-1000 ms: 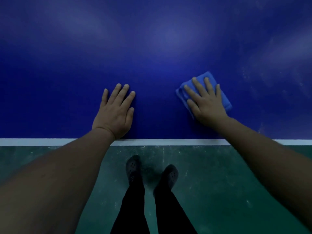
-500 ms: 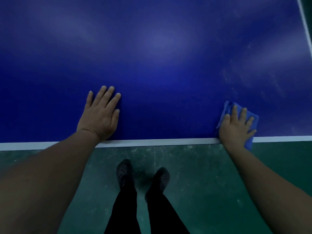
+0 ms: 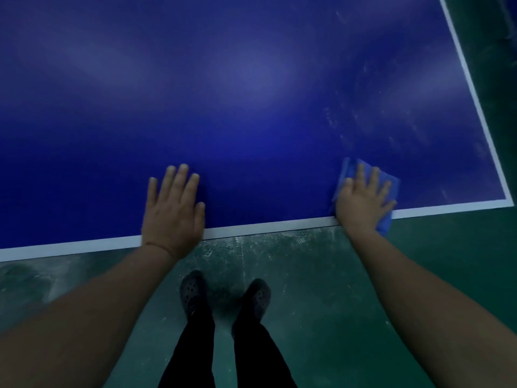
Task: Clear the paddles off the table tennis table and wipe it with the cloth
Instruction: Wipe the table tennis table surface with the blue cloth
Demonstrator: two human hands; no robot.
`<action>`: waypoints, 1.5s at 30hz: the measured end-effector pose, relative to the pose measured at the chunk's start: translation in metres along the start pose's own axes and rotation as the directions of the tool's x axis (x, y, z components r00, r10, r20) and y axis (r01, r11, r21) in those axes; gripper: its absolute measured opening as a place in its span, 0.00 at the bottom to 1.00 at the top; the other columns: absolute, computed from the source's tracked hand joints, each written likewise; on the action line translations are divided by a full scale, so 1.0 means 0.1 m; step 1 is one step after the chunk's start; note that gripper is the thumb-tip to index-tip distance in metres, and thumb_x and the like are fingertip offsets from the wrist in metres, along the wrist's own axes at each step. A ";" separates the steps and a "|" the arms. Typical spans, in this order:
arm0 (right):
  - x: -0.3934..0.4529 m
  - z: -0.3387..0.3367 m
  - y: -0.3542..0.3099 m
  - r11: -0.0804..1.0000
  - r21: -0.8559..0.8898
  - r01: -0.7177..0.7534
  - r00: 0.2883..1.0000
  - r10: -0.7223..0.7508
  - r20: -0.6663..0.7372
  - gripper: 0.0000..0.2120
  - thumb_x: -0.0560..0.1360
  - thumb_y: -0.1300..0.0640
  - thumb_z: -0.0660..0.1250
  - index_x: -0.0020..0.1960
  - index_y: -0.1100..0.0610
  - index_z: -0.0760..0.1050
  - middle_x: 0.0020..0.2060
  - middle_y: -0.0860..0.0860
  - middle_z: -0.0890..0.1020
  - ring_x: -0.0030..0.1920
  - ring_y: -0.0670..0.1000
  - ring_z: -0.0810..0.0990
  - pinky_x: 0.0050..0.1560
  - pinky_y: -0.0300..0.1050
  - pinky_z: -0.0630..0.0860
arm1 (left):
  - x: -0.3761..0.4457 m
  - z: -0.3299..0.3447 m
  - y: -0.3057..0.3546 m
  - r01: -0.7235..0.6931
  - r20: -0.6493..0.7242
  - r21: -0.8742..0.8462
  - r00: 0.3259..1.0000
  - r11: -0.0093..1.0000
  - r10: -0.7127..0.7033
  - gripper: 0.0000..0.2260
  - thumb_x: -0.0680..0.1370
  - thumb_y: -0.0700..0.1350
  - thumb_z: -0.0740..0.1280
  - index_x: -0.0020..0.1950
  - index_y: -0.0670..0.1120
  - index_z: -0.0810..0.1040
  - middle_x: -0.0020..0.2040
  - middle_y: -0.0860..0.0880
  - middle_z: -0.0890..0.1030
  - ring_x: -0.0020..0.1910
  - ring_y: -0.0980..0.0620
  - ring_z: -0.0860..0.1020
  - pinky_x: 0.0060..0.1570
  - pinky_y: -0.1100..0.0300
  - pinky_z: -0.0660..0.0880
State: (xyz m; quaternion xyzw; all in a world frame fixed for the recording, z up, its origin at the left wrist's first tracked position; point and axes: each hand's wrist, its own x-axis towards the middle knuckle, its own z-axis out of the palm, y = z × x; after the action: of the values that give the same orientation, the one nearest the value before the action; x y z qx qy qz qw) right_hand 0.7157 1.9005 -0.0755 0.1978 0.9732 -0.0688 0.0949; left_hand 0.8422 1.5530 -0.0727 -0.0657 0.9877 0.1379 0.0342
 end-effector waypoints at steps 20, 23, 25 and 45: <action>0.03 -0.04 0.52 0.989 0.140 -0.045 0.998 0.049 -0.031 0.25 0.84 0.45 0.53 0.81 0.47 0.57 0.81 0.48 0.53 0.81 0.56 0.45 0.77 0.65 0.42 | 0.00 0.31 0.37 -0.055 -0.010 0.096 0.998 0.994 0.056 0.31 0.81 0.58 0.49 0.79 0.42 0.62 0.81 0.41 0.58 0.80 0.41 0.52 0.77 0.37 0.47; -0.35 0.13 0.06 0.969 0.035 0.246 0.969 -0.246 -0.004 0.27 0.83 0.41 0.51 0.81 0.43 0.53 0.82 0.48 0.50 0.81 0.58 0.44 0.77 0.67 0.38 | -0.01 0.31 0.37 -0.055 -0.018 0.090 0.998 0.994 0.056 0.30 0.81 0.58 0.49 0.79 0.42 0.63 0.80 0.41 0.58 0.80 0.41 0.53 0.77 0.37 0.47; -0.64 0.25 -0.05 0.776 -0.017 0.630 0.775 -0.628 0.073 0.28 0.82 0.39 0.50 0.80 0.43 0.57 0.81 0.48 0.54 0.81 0.59 0.46 0.77 0.67 0.39 | 0.00 0.31 0.36 -0.053 -0.025 0.096 0.998 0.994 0.056 0.30 0.81 0.58 0.49 0.79 0.43 0.63 0.80 0.41 0.58 0.80 0.41 0.53 0.77 0.37 0.48; 0.00 0.03 0.35 0.903 -0.123 0.412 0.911 -0.405 0.078 0.29 0.83 0.40 0.52 0.82 0.44 0.49 0.82 0.48 0.47 0.81 0.58 0.42 0.77 0.66 0.40 | 0.00 0.28 0.38 -0.045 -0.006 0.091 0.999 0.995 0.045 0.31 0.80 0.57 0.50 0.78 0.41 0.64 0.80 0.40 0.60 0.80 0.40 0.54 0.76 0.35 0.50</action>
State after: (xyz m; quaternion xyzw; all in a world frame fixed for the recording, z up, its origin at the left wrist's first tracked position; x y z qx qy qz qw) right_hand 0.7296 1.9317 -0.0820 -0.0192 0.9927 -0.0255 0.1161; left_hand 0.8379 1.5972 -0.0890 -0.0424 0.9943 0.0935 0.0298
